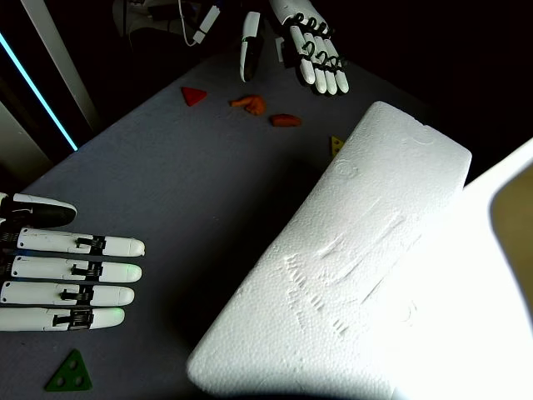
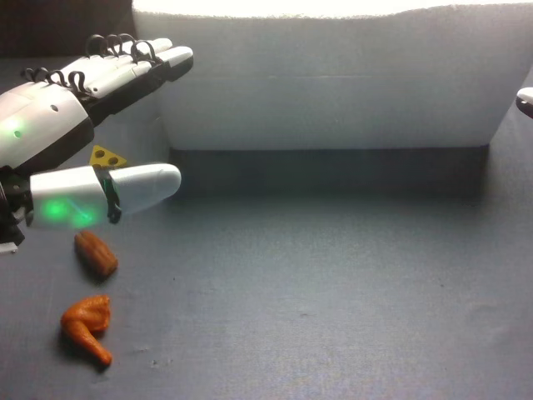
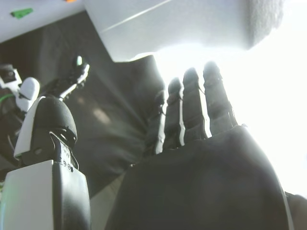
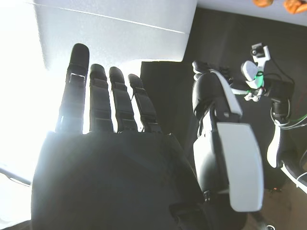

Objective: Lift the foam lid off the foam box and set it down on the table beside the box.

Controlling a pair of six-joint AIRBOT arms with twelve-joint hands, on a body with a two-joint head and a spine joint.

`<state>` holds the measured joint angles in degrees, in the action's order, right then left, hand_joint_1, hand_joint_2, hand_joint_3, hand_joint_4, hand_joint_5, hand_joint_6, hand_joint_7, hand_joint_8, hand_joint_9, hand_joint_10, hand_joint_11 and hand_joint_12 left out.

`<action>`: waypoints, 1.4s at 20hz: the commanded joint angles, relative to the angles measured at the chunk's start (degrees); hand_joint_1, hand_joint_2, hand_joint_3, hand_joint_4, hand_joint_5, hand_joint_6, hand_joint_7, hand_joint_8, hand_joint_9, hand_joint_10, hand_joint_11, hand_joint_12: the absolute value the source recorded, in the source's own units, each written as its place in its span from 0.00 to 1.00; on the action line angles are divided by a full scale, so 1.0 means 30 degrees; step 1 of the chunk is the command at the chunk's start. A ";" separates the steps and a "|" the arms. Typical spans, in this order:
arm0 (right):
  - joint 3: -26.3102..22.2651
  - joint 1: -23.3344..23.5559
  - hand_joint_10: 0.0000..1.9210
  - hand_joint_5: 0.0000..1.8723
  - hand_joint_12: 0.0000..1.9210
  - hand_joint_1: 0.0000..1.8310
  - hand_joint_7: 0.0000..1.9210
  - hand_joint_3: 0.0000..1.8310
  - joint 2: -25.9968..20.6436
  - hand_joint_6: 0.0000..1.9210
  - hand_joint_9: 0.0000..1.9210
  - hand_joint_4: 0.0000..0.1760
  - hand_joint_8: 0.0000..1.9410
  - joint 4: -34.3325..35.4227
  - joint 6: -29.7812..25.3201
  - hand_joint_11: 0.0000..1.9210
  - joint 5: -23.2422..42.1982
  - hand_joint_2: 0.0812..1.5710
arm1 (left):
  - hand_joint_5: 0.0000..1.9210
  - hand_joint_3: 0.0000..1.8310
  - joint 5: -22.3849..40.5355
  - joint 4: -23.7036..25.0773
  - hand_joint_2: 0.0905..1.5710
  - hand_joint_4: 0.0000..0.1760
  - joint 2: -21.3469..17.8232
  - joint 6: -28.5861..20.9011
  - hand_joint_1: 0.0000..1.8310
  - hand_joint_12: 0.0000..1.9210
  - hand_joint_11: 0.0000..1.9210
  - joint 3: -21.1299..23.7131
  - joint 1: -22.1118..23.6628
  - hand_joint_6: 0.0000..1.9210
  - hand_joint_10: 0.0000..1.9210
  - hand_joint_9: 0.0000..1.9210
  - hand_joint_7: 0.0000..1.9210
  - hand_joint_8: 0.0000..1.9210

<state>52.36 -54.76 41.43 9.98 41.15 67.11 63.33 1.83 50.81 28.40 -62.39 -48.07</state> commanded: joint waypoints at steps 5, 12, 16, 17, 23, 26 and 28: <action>0.0133 0.0147 0.00 0.00 0.00 0.22 0.00 0.01 -0.0080 0.00 0.00 0.00 0.00 0.0616 0.0198 0.00 0.2305 0.84 | 0.01 0.01 0.2584 -0.0629 0.78 0.37 -0.0123 -0.0136 0.07 0.00 0.00 -0.0042 -0.0131 0.00 0.00 0.00 0.00 0.00; 0.0389 0.0093 0.00 0.00 0.49 0.31 0.00 0.00 -0.0082 0.00 0.00 0.00 0.00 0.2098 0.0909 0.00 0.2847 0.82 | 0.00 0.00 0.4218 -0.2656 0.80 0.15 -0.0297 0.0809 0.14 0.00 0.00 0.0042 -0.0795 0.00 0.00 0.00 0.00 0.00; 0.0603 -0.0098 0.00 0.00 0.57 0.21 0.00 0.00 0.0042 0.00 0.00 0.00 0.00 0.3624 0.1289 0.00 0.3823 0.78 | 0.00 0.00 0.4852 -0.3989 0.79 0.13 0.0417 0.1145 0.14 0.00 0.00 -0.0445 -0.0497 0.00 0.00 0.00 0.00 0.00; 0.0637 -0.0098 0.00 0.00 0.65 0.20 0.00 0.00 0.0061 0.00 0.00 0.00 0.00 0.3907 0.1428 0.00 0.3978 0.78 | 0.00 0.00 0.4933 -0.4313 0.79 0.13 0.0528 0.1203 0.15 0.00 0.01 -0.0563 -0.0476 0.00 0.00 0.00 0.00 0.00; 0.1306 0.0481 0.00 0.00 0.67 0.19 0.00 0.00 0.0279 0.00 0.00 0.15 0.00 0.5167 0.2060 0.00 0.3764 0.74 | 0.00 0.00 0.3605 -0.5616 0.76 0.00 0.0927 0.1820 0.24 0.07 0.00 -0.1491 0.0093 0.00 0.00 0.00 0.00 0.00; 0.1820 0.1228 0.00 0.00 0.75 0.23 0.00 0.00 0.0715 0.00 0.00 0.00 0.00 0.5406 0.2396 0.00 0.2905 0.73 | 0.00 0.00 0.3181 -0.6143 0.73 0.00 0.1231 0.1846 0.28 0.16 0.00 -0.1963 0.0288 0.00 0.00 0.00 0.00 0.00; 0.2366 0.1852 0.00 0.00 0.67 0.27 0.00 0.00 0.1200 0.00 0.00 0.00 0.00 0.5582 0.2440 0.00 0.2267 0.75 | 0.01 0.00 0.2855 -0.6489 0.72 0.00 0.1523 0.1844 0.29 0.16 0.00 -0.2297 0.0471 0.00 0.00 0.00 0.00 0.00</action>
<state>59.31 -49.28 45.89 26.39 48.47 67.72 64.93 -17.47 55.68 34.11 -69.01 -47.27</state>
